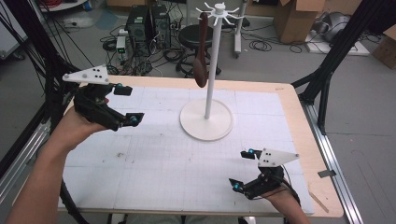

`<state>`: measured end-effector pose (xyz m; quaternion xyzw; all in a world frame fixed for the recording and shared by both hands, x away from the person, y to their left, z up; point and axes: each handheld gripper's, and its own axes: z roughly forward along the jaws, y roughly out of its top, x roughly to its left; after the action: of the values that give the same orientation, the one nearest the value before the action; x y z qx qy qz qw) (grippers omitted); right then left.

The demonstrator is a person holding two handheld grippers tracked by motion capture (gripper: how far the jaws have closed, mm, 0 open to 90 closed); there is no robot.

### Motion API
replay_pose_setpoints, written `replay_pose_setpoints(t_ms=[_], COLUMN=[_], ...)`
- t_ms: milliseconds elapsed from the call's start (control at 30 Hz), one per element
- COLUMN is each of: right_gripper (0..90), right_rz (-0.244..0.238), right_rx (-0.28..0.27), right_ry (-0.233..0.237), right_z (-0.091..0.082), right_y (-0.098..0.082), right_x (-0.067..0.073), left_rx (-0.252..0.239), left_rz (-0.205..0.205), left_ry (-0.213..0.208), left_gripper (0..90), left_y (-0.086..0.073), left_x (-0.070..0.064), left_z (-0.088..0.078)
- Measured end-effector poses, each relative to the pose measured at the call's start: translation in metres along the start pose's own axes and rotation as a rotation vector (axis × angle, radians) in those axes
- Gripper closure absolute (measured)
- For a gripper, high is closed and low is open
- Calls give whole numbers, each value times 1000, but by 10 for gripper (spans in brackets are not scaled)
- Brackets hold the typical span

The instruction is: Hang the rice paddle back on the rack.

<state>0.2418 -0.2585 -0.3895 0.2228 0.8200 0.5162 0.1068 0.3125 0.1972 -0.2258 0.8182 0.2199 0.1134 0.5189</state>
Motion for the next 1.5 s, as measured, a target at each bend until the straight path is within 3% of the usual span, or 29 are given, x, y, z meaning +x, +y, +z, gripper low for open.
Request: replay_pose_setpoints(t_ms=[767,1033,1500], right_gripper=[5,5,5], right_rz=[25,31,48], right_rx=[-27,-35,-44], right_ry=[-3,-8,-22], right_z=[-2,-2,-4], right_y=[2,4,1], right_x=[-4,-6,-11], left_rx=[-60,-87,-114], left_rz=[-21,-50,-41], left_ry=[25,39,24], left_gripper=[17,17,17], left_y=[-71,-94,-126], left_x=[-13,-11,-16], left_z=[-8,-11,-10])
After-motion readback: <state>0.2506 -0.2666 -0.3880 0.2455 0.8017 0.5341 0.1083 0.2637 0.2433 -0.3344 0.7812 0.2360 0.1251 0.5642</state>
